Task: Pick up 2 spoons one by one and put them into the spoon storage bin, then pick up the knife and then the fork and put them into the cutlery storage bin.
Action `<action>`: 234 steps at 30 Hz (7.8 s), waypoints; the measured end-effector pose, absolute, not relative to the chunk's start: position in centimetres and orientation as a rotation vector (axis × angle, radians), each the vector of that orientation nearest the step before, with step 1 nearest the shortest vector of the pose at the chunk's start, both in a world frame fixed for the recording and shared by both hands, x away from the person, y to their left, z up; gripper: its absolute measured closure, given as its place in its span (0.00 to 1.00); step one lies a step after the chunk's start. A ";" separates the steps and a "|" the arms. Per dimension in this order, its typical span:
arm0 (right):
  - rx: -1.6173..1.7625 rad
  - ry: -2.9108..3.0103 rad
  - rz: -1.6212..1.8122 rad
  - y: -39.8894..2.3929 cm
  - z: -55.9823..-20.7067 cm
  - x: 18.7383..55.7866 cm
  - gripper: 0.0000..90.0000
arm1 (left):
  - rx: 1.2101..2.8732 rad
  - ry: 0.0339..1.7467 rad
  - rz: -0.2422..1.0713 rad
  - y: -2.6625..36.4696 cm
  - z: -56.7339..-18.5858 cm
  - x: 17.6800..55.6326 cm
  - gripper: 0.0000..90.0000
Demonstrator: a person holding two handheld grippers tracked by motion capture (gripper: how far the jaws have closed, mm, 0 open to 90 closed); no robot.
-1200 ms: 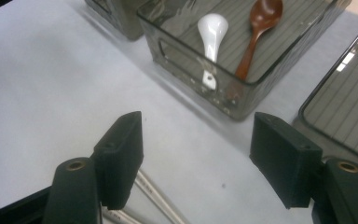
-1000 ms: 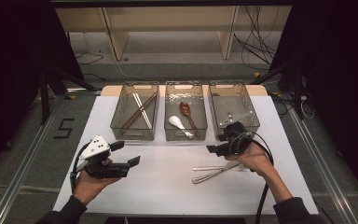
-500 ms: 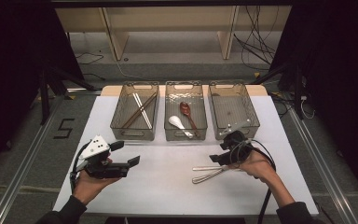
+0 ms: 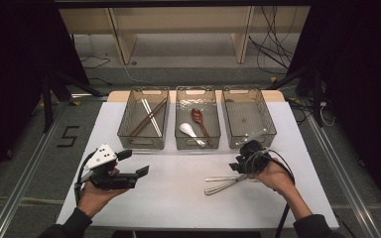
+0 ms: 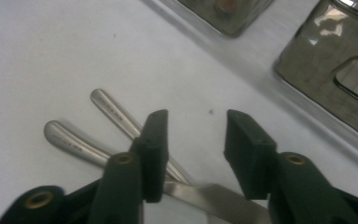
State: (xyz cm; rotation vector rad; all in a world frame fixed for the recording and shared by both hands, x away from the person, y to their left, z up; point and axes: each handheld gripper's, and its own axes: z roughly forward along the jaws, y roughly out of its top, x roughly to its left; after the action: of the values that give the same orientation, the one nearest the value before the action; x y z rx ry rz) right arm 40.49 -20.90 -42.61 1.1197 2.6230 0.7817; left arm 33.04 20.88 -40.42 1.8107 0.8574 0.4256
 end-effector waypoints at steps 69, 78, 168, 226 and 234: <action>1.310 2.643 0.438 -24.0 -45.8 42.1 1.00 | 1.808 0.855 0.428 20.6 -40.4 33.1 0.18; 1.347 2.670 0.380 -24.4 -45.6 40.6 1.00 | 1.808 0.854 0.430 20.8 -40.4 33.0 0.18; 0.702 2.958 0.337 -19.1 -45.7 35.9 0.78 | 1.815 0.850 0.431 20.6 -40.4 32.9 0.18; 0.717 2.887 0.278 -19.6 -44.2 38.2 0.90 | 1.817 0.855 0.434 20.7 -40.4 33.0 0.18; 0.750 2.873 0.315 -19.9 -44.0 38.4 0.90 | 1.817 0.856 0.434 20.7 -40.4 33.0 0.18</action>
State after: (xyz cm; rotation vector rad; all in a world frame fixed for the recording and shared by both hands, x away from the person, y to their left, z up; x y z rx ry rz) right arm 38.42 -19.90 -43.97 0.7504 2.8732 0.3150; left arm 32.97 20.74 -40.44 1.8168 0.8557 0.4337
